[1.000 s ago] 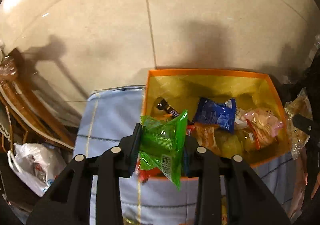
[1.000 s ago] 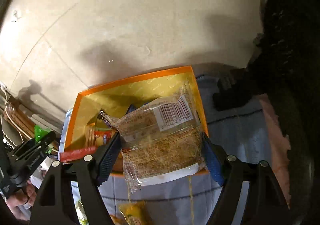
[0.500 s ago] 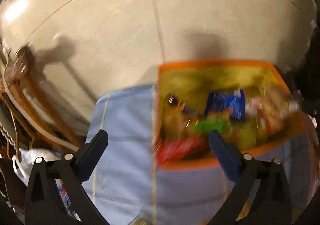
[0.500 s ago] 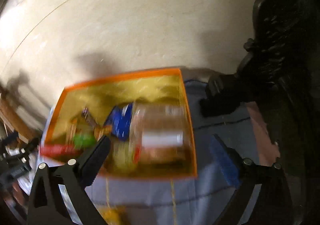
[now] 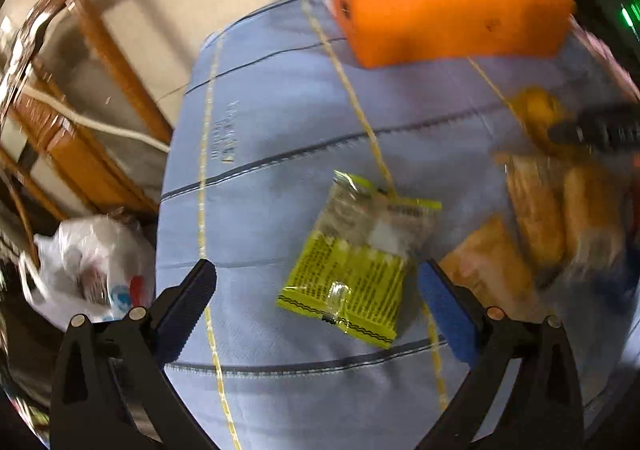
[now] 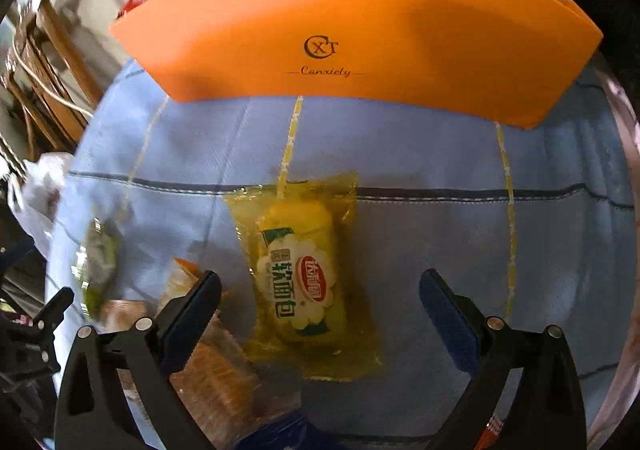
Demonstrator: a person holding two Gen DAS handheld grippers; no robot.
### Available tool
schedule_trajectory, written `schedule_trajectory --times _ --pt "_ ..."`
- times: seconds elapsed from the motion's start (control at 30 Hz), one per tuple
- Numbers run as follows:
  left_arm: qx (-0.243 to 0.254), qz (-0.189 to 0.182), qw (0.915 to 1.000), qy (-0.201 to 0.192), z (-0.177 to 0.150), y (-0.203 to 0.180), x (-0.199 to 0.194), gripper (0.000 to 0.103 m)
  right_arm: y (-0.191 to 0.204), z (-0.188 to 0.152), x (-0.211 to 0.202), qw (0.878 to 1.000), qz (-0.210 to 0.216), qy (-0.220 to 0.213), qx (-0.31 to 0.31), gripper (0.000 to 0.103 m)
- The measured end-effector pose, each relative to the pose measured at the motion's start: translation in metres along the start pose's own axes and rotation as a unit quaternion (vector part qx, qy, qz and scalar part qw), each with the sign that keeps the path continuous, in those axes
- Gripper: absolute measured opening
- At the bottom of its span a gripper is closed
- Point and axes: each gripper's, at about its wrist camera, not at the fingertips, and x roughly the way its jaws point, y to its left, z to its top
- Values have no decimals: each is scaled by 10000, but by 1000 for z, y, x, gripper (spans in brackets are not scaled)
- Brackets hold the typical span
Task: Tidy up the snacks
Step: 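Grasp the yellow-green pack with the left tool while the right tool grasps the yellow red-logo pack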
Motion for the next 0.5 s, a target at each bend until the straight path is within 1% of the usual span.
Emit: schedule_trajectory --times 0.07,0.13,0.2,0.23,0.27,0.3,0.33,0.37,0.4,0.43,0.5 --pt "111 92 9999 17 -2 -2 14 99 -2 1 1 9999 -70 12 138 99" --pt "-61 -47 9998 157 0 4 29 99 -6 2 4 9993 -92 68 363 99" --pt "-475 -387 9975 353 2 14 45 99 -6 1 9 9990 -150 144 397 99" --pt "-551 -422 9969 371 3 19 48 99 -6 0 10 9990 -205 155 373 99" --pt "-639 -525 9962 266 2 23 51 99 -6 -1 10 9990 -220 138 363 99" --pt "-684 -544 9960 162 0 24 52 99 -6 -3 9 9991 -192 99 362 98" --pt "-701 -607 9956 106 -2 25 52 92 -7 -5 7 9993 -58 37 381 80" --pt "-739 -814 9939 51 -3 26 50 80 -8 -8 6 9992 26 53 390 72" --pt "-712 -901 9934 -1 -3 23 45 68 -7 -10 4 9994 -42 91 330 58" --pt "-618 -885 9941 71 -2 19 43 67 -6 -12 3 9995 -119 126 257 52" --pt "-337 -1030 9939 181 -2 4 39 66 -5 -17 -2 9996 -38 206 210 50"
